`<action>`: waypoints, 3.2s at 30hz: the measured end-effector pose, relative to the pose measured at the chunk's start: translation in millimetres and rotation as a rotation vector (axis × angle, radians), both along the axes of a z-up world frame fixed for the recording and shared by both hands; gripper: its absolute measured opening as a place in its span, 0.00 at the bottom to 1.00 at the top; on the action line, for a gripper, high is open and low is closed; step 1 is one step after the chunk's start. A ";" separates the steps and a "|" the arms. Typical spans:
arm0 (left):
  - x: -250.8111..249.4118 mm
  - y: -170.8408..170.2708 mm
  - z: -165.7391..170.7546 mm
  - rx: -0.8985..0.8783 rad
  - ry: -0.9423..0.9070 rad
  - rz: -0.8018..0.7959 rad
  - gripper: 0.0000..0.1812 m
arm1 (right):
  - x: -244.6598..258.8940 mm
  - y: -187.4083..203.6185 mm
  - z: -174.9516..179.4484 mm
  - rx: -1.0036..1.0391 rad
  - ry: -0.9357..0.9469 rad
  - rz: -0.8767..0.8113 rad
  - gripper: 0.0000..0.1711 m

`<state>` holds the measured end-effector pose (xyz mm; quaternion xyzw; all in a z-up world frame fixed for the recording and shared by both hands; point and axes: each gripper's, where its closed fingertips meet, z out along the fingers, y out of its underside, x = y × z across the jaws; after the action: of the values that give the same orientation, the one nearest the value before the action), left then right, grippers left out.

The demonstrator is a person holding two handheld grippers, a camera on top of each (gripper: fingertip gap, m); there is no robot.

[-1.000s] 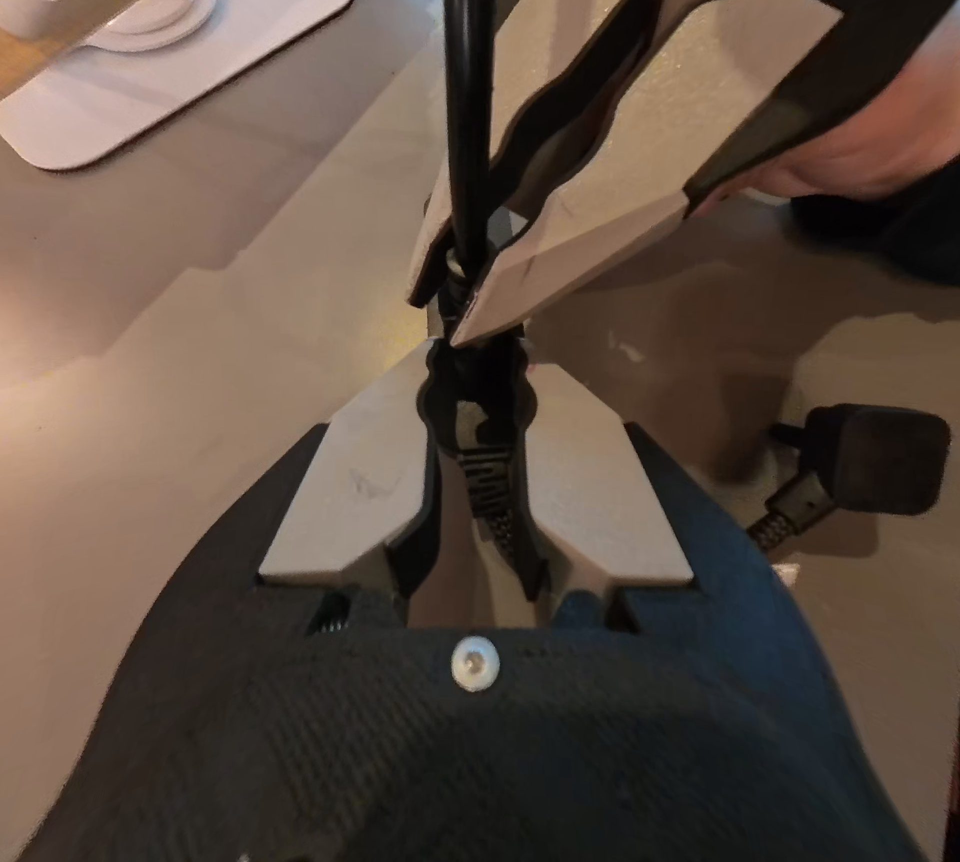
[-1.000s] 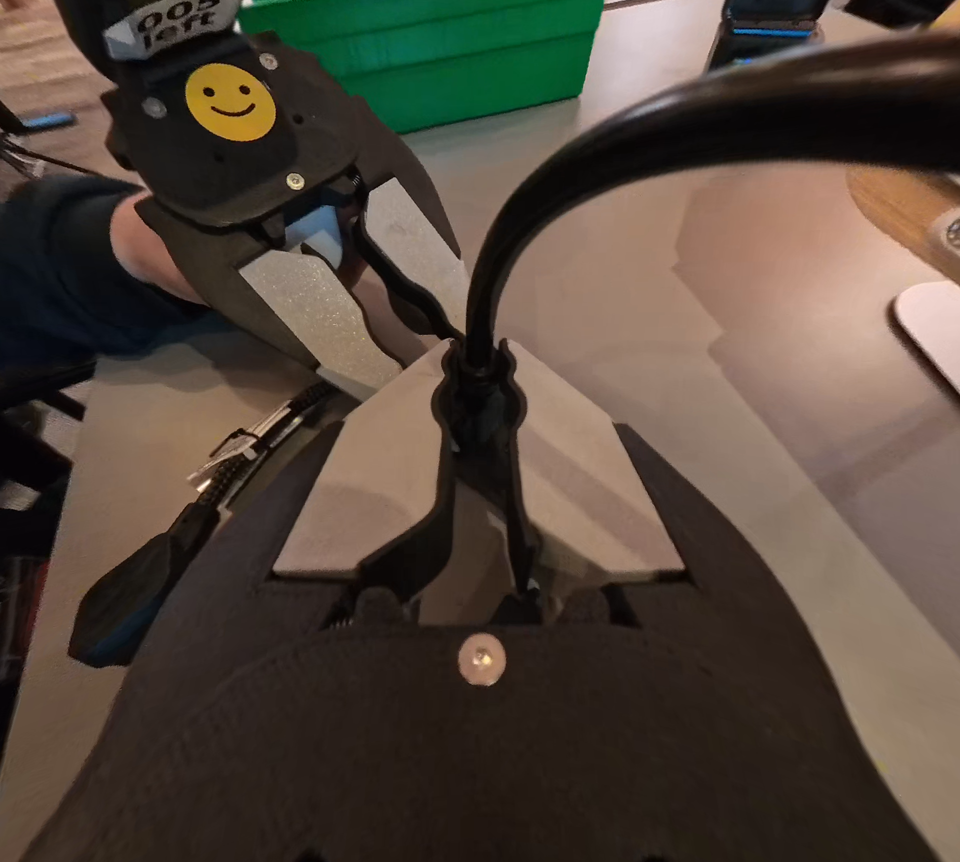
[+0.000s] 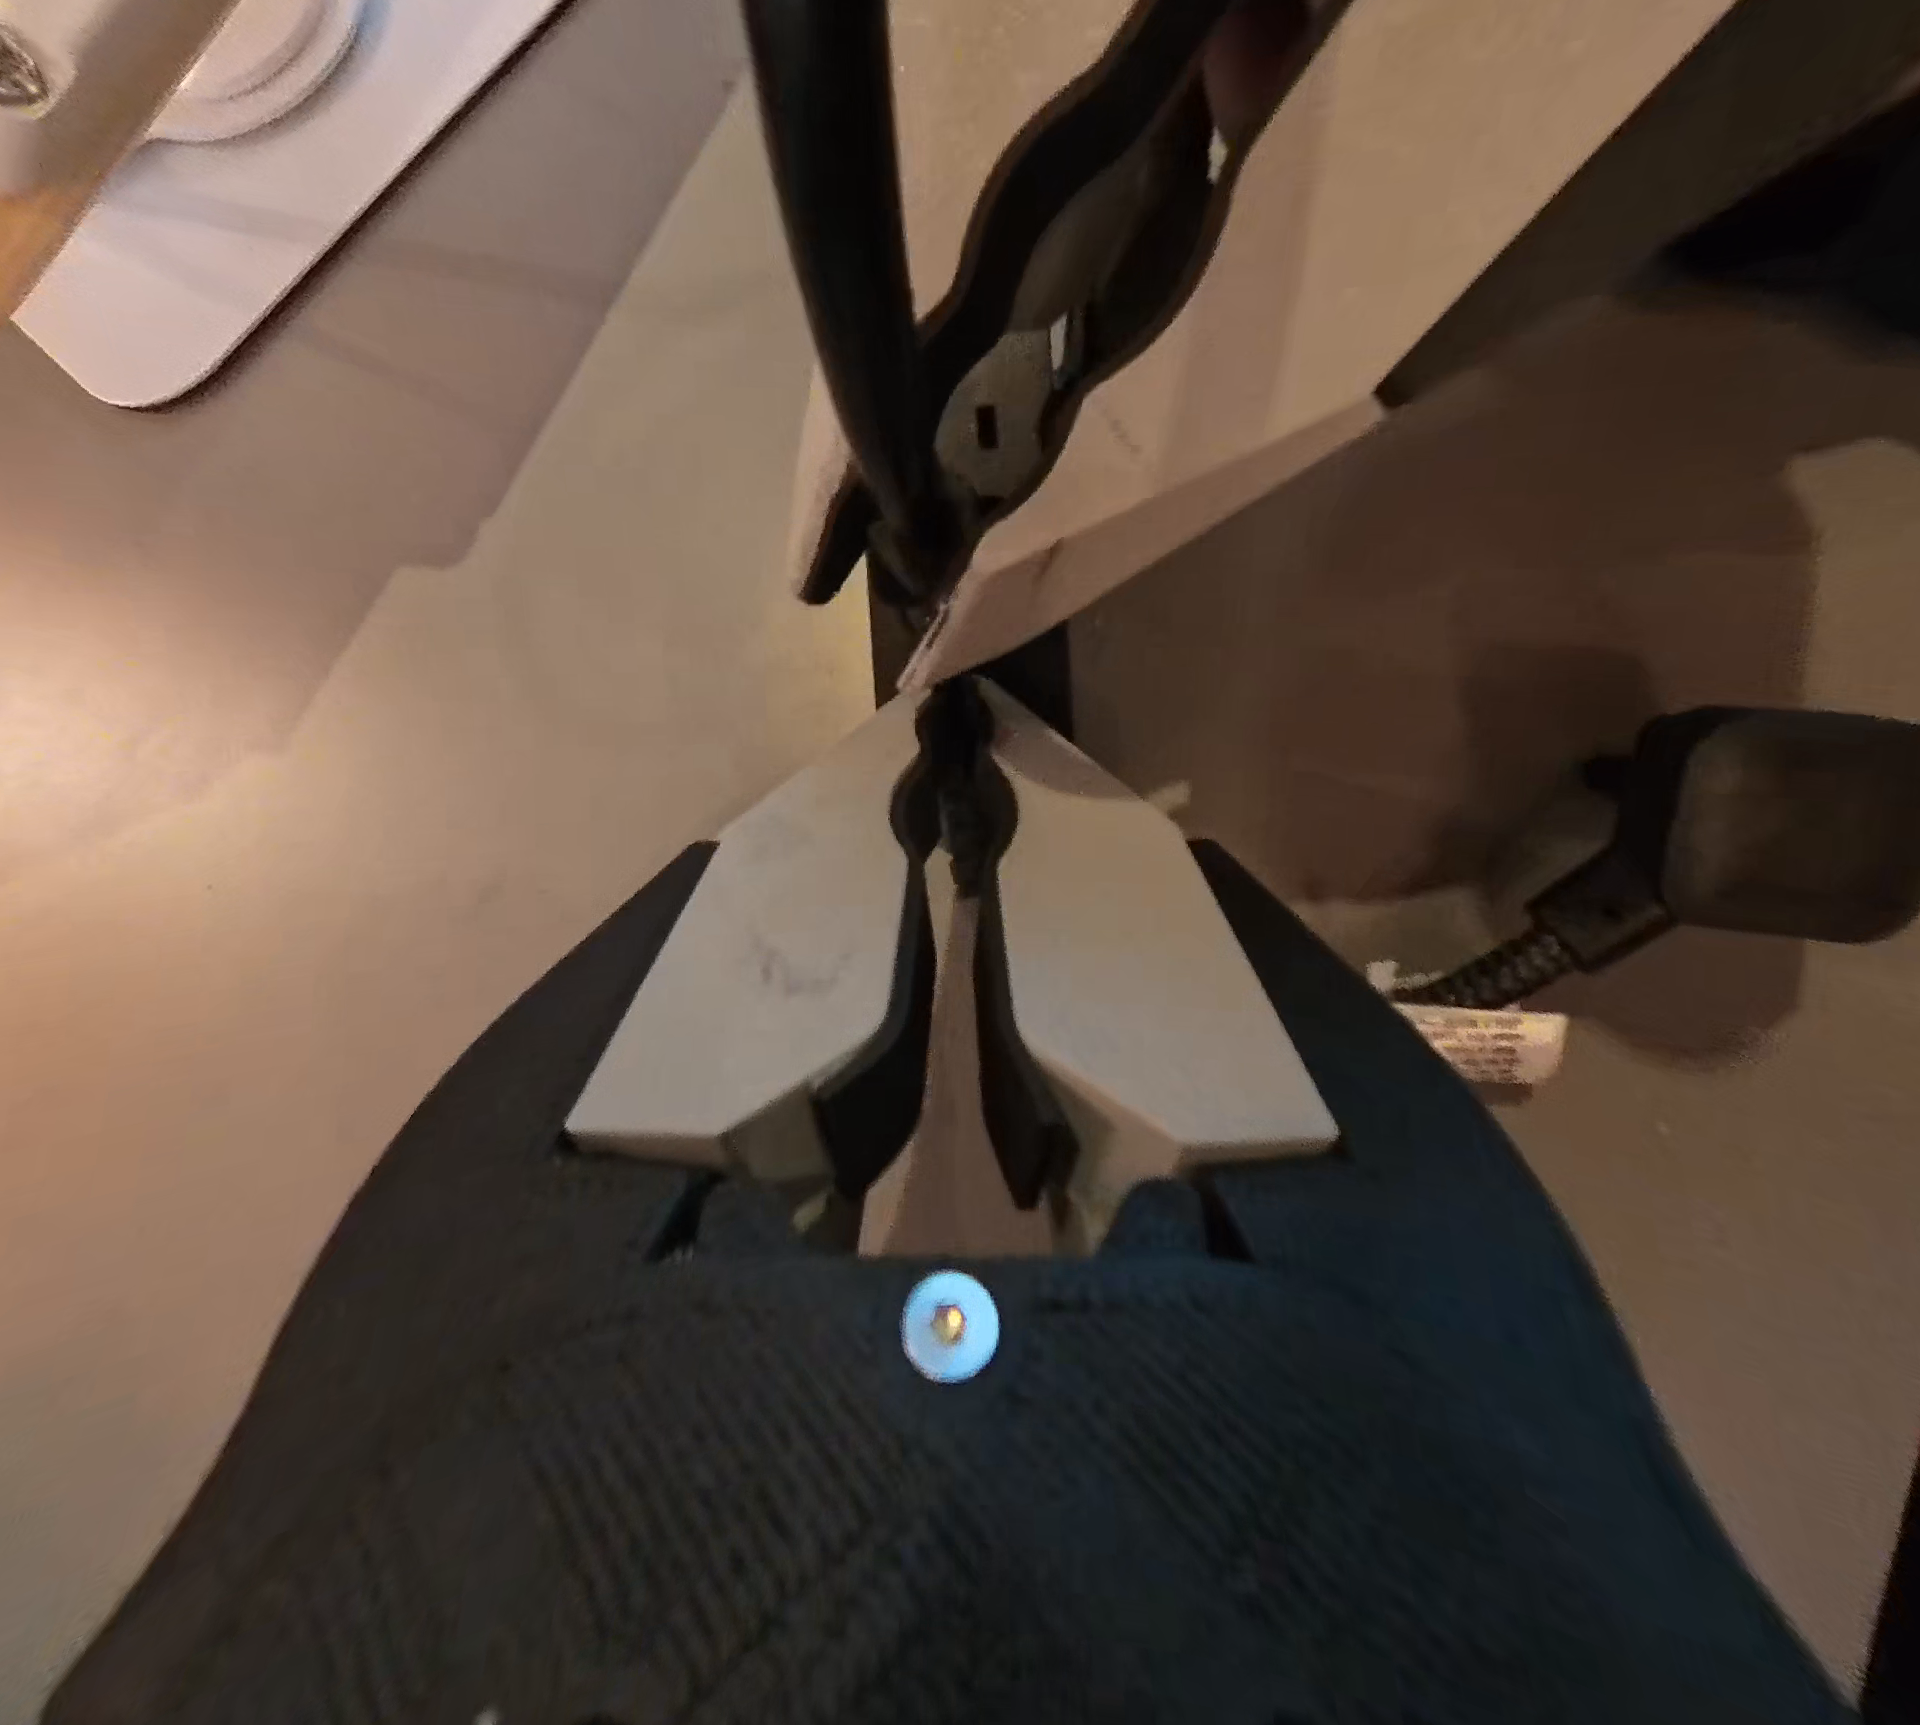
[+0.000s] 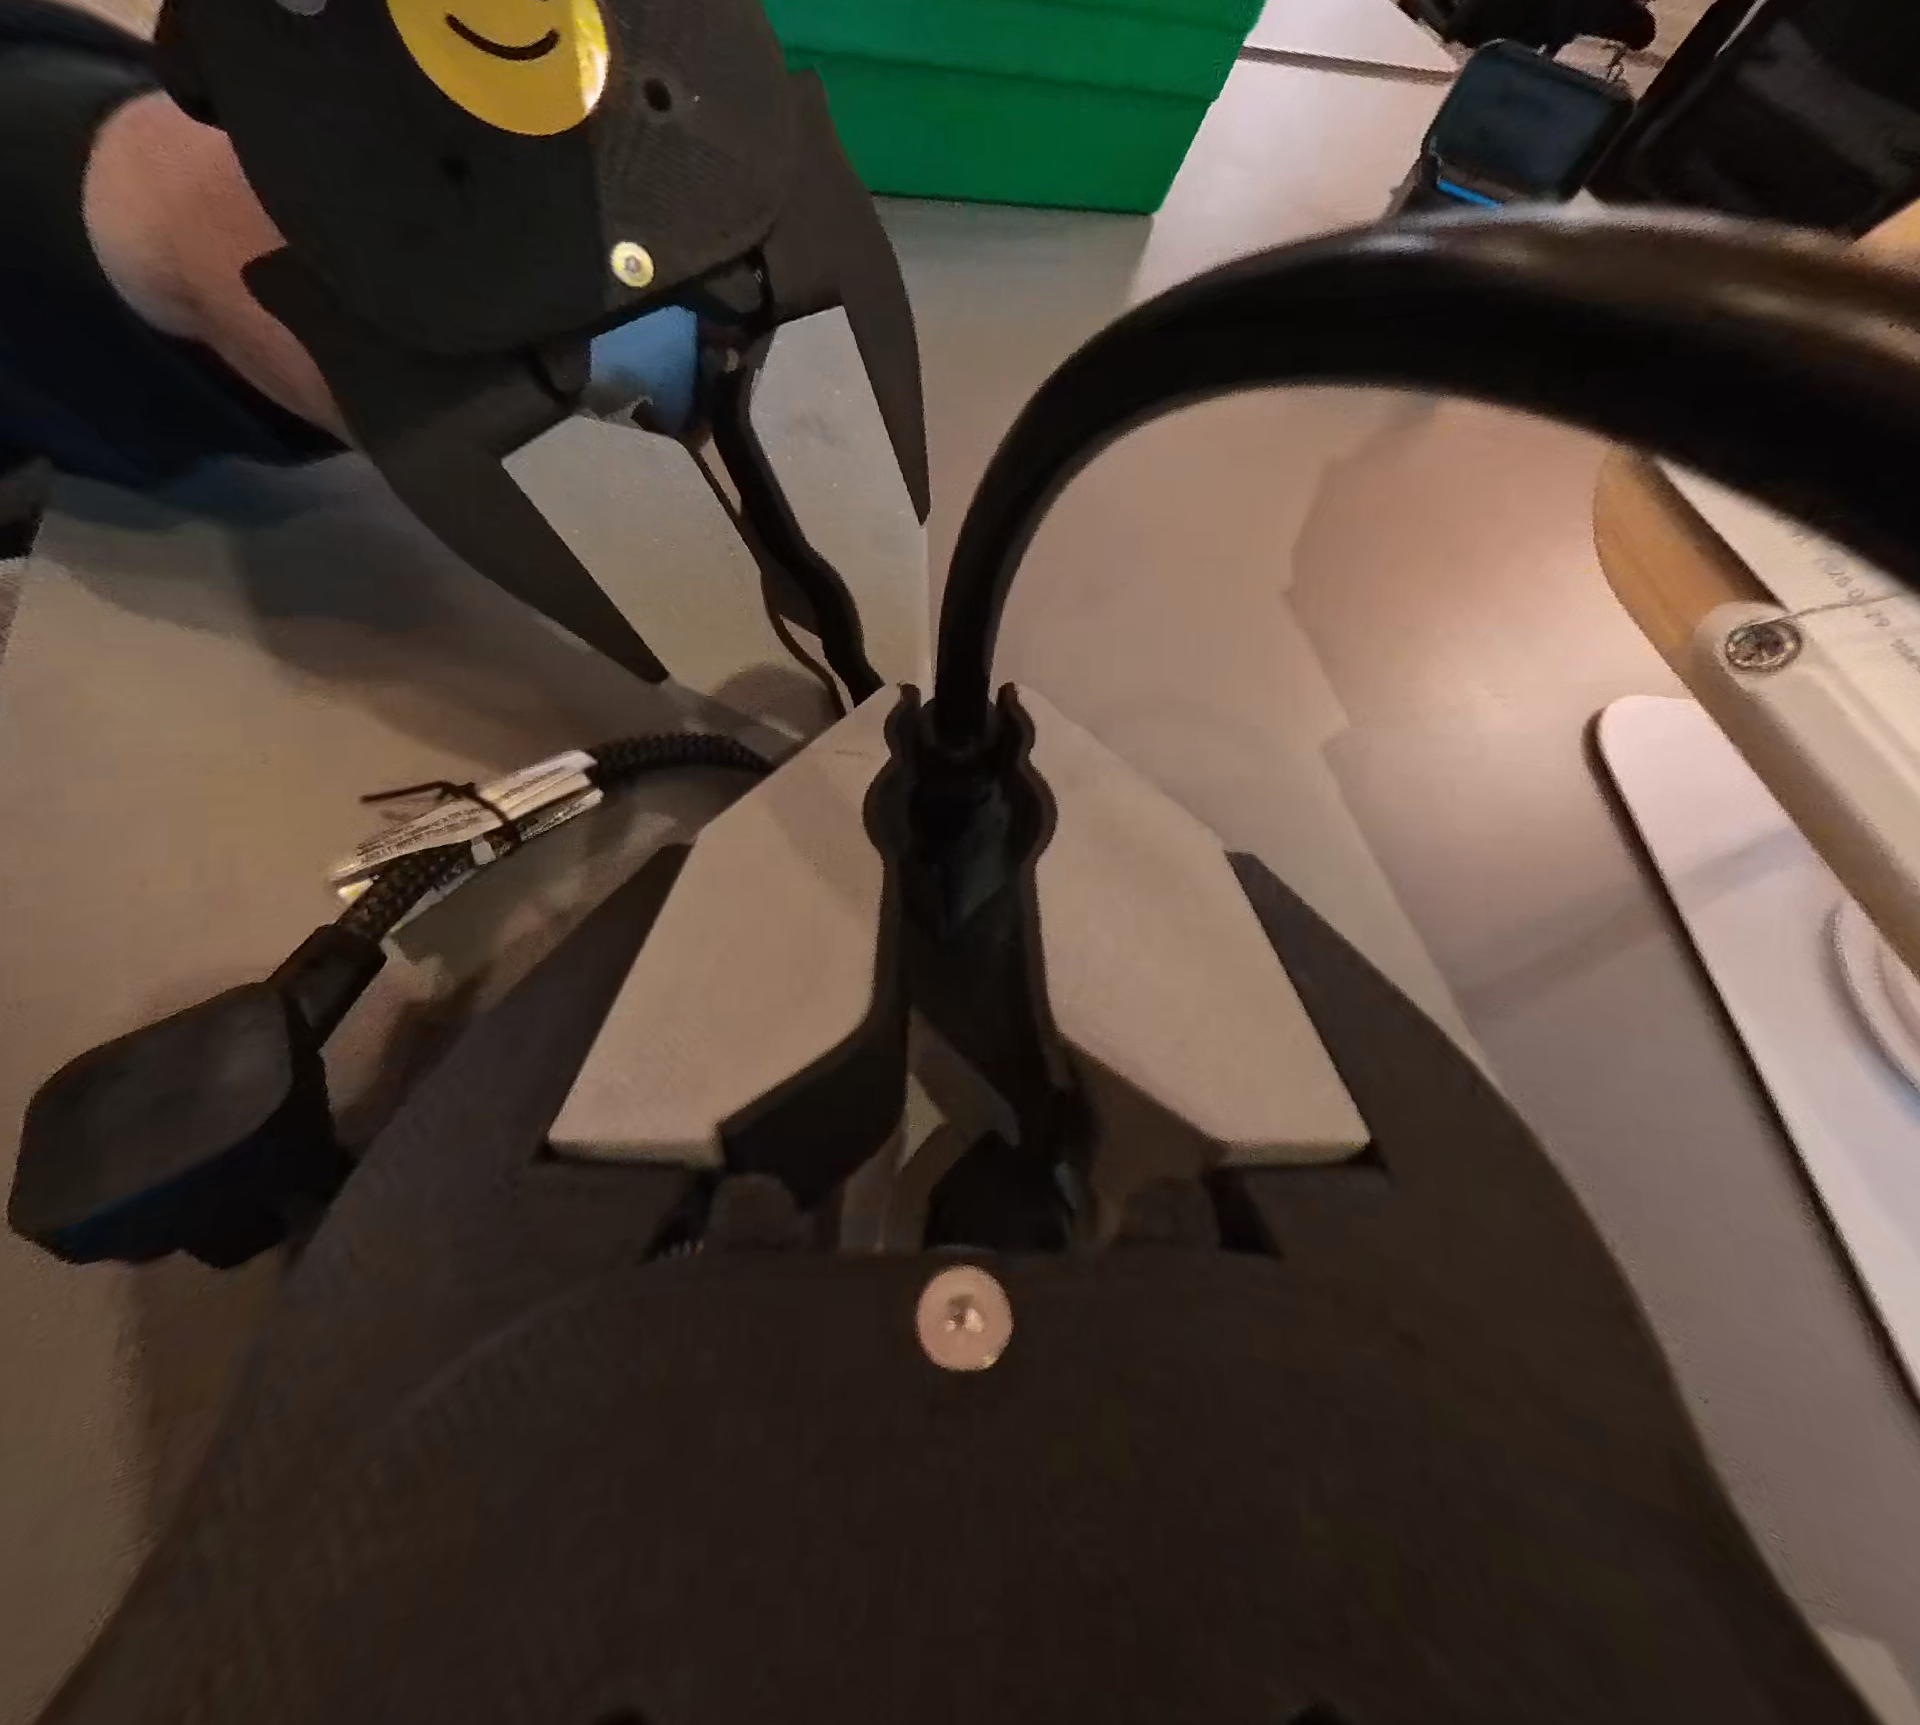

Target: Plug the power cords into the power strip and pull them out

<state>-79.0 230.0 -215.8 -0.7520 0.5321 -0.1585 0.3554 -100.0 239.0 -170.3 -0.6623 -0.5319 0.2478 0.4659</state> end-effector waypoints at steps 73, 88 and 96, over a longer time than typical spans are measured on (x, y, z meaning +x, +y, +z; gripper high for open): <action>-2.4 19.5 33.4 -0.602 -0.615 -0.009 0.27 | 29.8 -16.5 7.4 -0.229 0.214 0.087 0.12; 1.7 -10.0 31.4 -0.551 -0.508 -0.180 0.10 | 53.4 11.5 -14.3 -0.175 0.070 -0.072 0.11; 5.1 -11.5 31.3 -0.533 -0.507 -0.186 0.11 | 58.5 16.3 -18.7 -0.315 0.123 -0.113 0.08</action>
<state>-73.9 218.5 -184.6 -0.7033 0.4335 -0.5041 0.2516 -41.5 255.3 -188.9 -0.7394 -0.4191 0.3415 0.4013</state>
